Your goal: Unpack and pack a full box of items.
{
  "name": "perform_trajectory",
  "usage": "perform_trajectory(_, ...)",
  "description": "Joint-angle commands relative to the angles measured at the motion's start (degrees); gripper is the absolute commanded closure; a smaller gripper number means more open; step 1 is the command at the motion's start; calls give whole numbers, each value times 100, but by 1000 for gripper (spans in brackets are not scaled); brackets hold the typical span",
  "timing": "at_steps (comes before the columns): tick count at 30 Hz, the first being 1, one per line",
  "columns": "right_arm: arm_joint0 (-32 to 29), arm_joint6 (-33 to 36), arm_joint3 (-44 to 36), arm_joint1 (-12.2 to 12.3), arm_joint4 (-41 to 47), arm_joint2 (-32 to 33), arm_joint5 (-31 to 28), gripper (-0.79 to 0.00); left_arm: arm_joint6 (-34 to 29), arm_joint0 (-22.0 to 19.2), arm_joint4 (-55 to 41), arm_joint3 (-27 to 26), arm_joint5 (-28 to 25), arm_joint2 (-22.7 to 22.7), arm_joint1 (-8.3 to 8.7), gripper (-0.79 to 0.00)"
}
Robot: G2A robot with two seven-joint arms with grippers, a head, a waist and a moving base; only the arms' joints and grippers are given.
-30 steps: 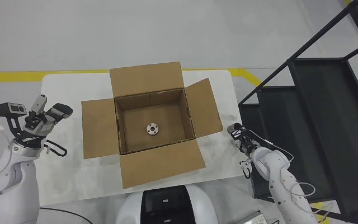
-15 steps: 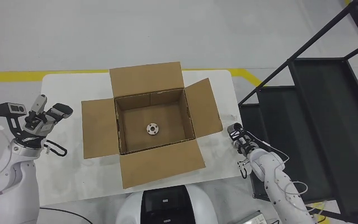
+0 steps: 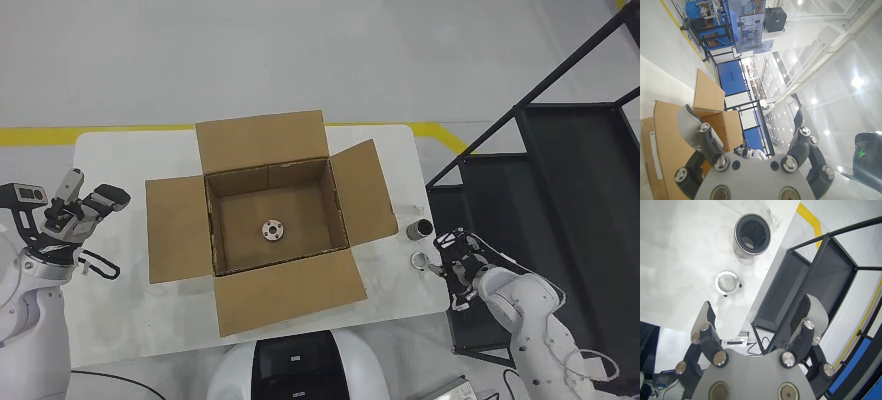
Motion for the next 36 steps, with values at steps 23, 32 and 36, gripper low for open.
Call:
perform_trajectory(23, 467, 655, -2171, 155, 2950, 32, -533, -785, 0, 0, 0, 0, 0, 0, 0, -785)
perform_trajectory(32, 467, 655, -2171, 155, 2950, 32, -533, -785, 0, 0, 0, 0, 0, 0, 0, -785)
perform_trajectory(36, 467, 655, -2171, 155, 2950, 32, -533, -785, 0, 0, 0, 0, 0, 0, 0, -785)
